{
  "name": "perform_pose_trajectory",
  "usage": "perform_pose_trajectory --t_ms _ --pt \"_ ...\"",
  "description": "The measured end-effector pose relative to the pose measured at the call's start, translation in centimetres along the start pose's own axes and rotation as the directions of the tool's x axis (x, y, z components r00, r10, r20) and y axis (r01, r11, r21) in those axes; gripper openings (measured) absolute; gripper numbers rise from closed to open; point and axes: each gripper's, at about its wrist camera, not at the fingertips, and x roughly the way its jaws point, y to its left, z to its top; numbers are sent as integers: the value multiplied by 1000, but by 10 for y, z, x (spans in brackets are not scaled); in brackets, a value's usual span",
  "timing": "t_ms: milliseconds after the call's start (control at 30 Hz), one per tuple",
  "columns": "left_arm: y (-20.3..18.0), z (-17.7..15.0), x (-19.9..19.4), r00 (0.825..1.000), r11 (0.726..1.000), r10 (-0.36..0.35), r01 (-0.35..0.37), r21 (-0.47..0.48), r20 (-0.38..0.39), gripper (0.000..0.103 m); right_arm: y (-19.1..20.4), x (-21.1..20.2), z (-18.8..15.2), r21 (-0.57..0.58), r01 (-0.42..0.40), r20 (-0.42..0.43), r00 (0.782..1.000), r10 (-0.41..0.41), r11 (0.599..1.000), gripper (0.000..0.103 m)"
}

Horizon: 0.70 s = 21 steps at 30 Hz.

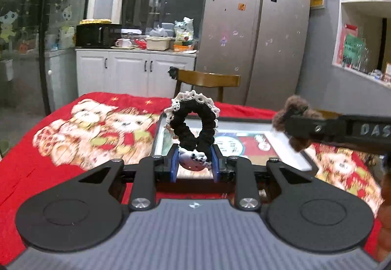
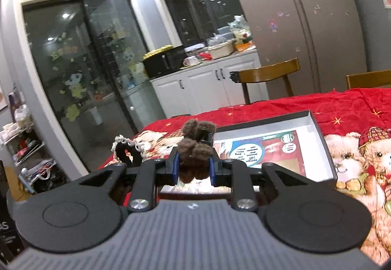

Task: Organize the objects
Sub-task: 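Carry the black scrunchie with left tool while right tool carries fuzzy tie into box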

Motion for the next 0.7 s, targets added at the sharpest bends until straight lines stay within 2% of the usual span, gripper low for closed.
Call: perform_pose_trajectory --t_ms 300,533,700 --pt "10 25 67 997 999 -24 22 -28 -71 31 -15 53 12 98 66 -87 995 -57 993 27" --pt "18 11 109 990 998 -42 37 -41 -137 31 -21 88 -3 116 97 -146 986 -79 989 27" --pt "22 -11 122 987 1000 -8 9 8 -159 31 -29 107 -13 117 107 -177 980 -85 987 27"
